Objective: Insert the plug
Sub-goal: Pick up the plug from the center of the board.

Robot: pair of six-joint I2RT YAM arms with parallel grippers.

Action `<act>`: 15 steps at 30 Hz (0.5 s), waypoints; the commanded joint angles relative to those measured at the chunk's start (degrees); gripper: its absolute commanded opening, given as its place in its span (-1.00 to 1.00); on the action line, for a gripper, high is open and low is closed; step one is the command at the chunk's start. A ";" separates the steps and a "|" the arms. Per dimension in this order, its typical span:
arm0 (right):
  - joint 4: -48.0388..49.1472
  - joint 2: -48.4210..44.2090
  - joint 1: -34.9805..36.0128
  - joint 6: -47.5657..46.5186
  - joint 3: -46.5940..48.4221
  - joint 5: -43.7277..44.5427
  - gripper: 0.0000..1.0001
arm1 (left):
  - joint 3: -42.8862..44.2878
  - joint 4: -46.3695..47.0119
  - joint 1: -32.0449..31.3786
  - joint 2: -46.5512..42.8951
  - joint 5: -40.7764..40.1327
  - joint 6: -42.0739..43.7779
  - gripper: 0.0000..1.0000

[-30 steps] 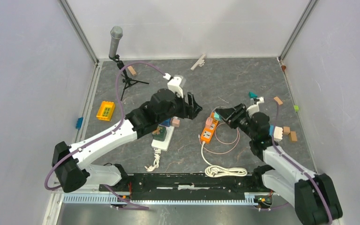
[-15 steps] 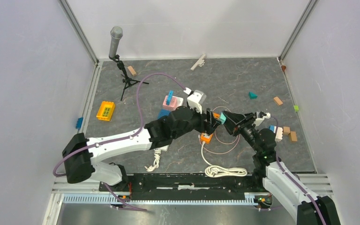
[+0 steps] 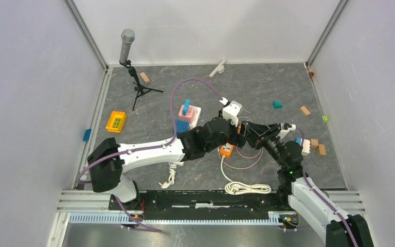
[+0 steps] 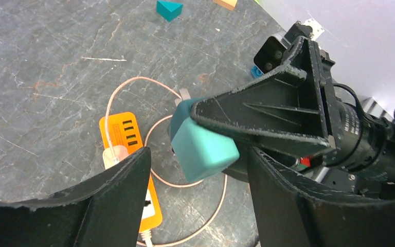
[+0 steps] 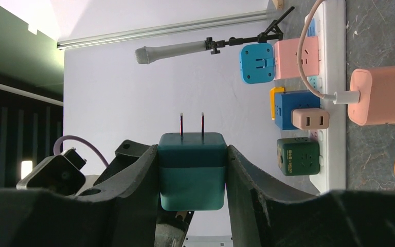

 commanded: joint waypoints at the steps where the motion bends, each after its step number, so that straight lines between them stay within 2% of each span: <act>1: 2.14 0.12 0.00 0.94 0.22 -0.58 -1.00 | 4.02 2.56 -0.83 2.66 -4.26 4.30 0.44; 4: 2.60 0.39 0.10 0.97 0.40 -0.80 -1.00 | 4.94 2.62 -1.30 4.14 -6.03 4.62 0.32; 7: 2.63 0.30 0.27 0.88 0.49 -0.87 -1.00 | 5.12 3.06 -1.44 4.81 -7.10 5.11 0.10; 12: 2.93 0.12 0.54 0.45 0.32 -0.73 -0.99 | 4.66 3.06 -1.48 4.84 -8.11 4.30 -0.71; 14: 2.50 0.01 0.48 -0.80 0.24 -0.70 -0.72 | 4.46 3.06 -1.44 4.25 -8.50 3.48 -0.95; 15: 2.45 -0.04 0.52 -1.64 0.07 -0.65 -0.44 | 4.44 2.99 -1.47 3.87 -8.50 3.10 -0.96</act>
